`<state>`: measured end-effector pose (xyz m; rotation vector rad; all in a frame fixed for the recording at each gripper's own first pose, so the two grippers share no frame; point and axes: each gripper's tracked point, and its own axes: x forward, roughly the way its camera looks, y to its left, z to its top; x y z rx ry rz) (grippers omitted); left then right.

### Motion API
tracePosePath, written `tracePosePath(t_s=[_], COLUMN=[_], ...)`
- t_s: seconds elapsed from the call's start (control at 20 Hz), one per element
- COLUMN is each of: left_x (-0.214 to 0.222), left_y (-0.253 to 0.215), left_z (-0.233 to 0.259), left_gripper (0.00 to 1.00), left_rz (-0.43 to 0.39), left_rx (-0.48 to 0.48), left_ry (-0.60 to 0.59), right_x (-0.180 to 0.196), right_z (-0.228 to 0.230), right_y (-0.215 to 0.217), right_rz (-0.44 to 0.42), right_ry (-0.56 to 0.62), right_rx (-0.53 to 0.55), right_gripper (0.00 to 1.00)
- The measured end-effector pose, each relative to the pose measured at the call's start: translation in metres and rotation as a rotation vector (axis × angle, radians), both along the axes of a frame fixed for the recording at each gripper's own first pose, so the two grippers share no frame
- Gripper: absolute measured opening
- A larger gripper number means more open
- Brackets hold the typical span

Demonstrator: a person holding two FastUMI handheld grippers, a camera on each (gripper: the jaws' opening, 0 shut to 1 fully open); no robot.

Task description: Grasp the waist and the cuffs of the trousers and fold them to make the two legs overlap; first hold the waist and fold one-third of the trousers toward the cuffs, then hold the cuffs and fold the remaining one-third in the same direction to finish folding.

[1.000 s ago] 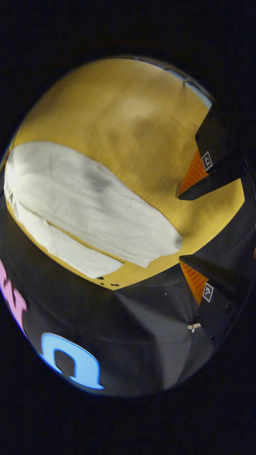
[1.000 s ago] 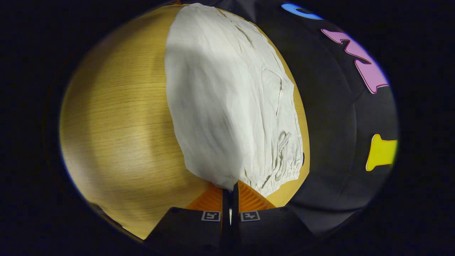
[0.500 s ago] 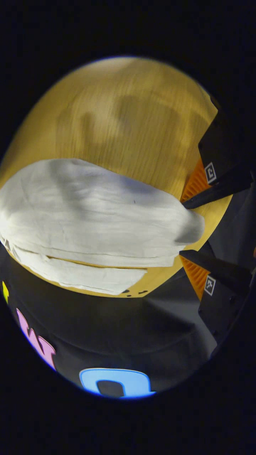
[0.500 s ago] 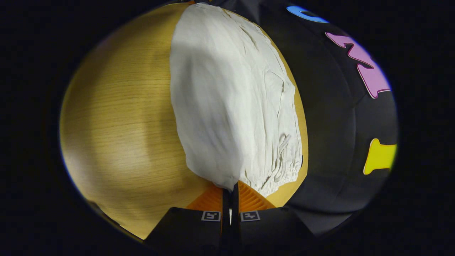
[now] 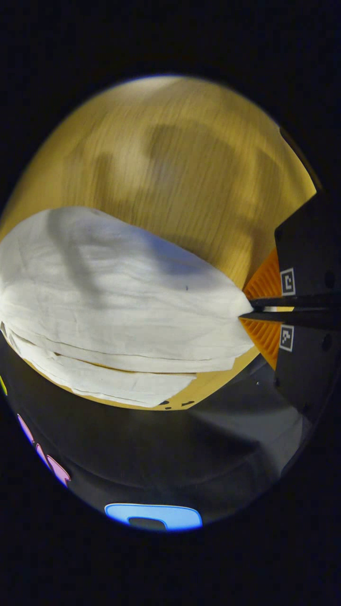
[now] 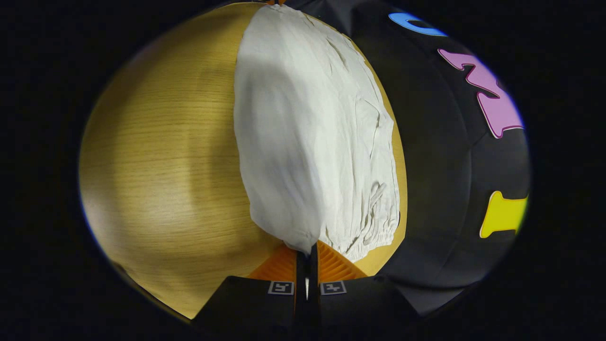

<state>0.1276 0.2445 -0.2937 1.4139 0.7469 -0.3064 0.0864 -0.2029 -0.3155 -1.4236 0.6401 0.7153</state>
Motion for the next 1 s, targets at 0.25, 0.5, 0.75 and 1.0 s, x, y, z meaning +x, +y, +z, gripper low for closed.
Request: tracePosePath(t_s=[0.25, 0.5, 0.75, 1.0], left_x=[0.001, 0.011, 0.048, 0.103], left_y=[-0.002, -0.007, -0.011, -0.022], left_z=[0.011, 0.056, 0.105, 0.151], left_gripper=[0.06, 0.06, 0.05, 0.06], left_rz=[0.064, 0.132, 0.181, 0.211], left_rx=[-0.047, -0.142, -0.204, -0.253], left_ry=[-0.080, -0.230, -0.344, -0.453], right_x=[0.006, 0.037, 0.089, 0.129], right_z=[0.008, 0.050, 0.096, 0.109], right_y=[-0.003, 0.003, 0.008, 0.009], right_rz=[-0.040, -0.172, -0.282, -0.420], right_ry=[-0.030, -0.166, -0.337, -0.425], right_rx=[0.001, 0.105, 0.198, 0.282], right_gripper=[0.05, 0.05, 0.05, 0.05])
